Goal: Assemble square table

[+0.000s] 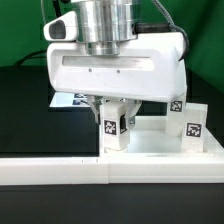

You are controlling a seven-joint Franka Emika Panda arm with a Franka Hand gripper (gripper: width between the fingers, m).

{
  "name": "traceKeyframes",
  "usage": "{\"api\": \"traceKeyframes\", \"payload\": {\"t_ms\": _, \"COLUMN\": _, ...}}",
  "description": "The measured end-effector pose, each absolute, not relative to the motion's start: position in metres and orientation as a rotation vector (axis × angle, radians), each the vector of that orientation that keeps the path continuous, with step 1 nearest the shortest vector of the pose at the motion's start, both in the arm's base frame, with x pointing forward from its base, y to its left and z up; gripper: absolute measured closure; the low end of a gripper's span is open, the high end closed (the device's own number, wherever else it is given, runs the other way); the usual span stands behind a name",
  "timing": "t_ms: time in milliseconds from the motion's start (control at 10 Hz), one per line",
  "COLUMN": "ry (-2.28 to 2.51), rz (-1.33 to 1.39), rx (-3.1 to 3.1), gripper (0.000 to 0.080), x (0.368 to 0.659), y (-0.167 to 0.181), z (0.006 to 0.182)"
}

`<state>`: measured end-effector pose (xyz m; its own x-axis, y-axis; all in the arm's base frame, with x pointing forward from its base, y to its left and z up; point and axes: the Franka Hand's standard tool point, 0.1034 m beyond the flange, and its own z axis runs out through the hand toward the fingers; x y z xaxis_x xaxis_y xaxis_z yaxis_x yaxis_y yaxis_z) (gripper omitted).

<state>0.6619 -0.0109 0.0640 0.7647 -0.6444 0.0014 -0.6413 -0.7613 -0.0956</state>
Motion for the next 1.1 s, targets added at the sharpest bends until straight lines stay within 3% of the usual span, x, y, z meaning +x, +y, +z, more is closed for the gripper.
{"api": "traceKeyframes", "payload": {"t_ms": 500, "ry": 1.934, "rz": 0.004, "rx": -2.292, "gripper": 0.0515, "x": 0.6653, "y": -0.0077, "z": 0.0635}}
{"api": "traceKeyframes", "payload": {"t_ms": 1000, "ry": 2.291, "rz": 0.049, "rx": -1.822, "gripper": 0.0515, "x": 0.6665, "y": -0.0070, "z": 0.0608}}
{"api": "traceKeyframes", "payload": {"t_ms": 1100, "ry": 2.267, "rz": 0.046, "rx": -1.851, "gripper": 0.0396, "x": 0.6664, "y": -0.0071, "z": 0.0606}}
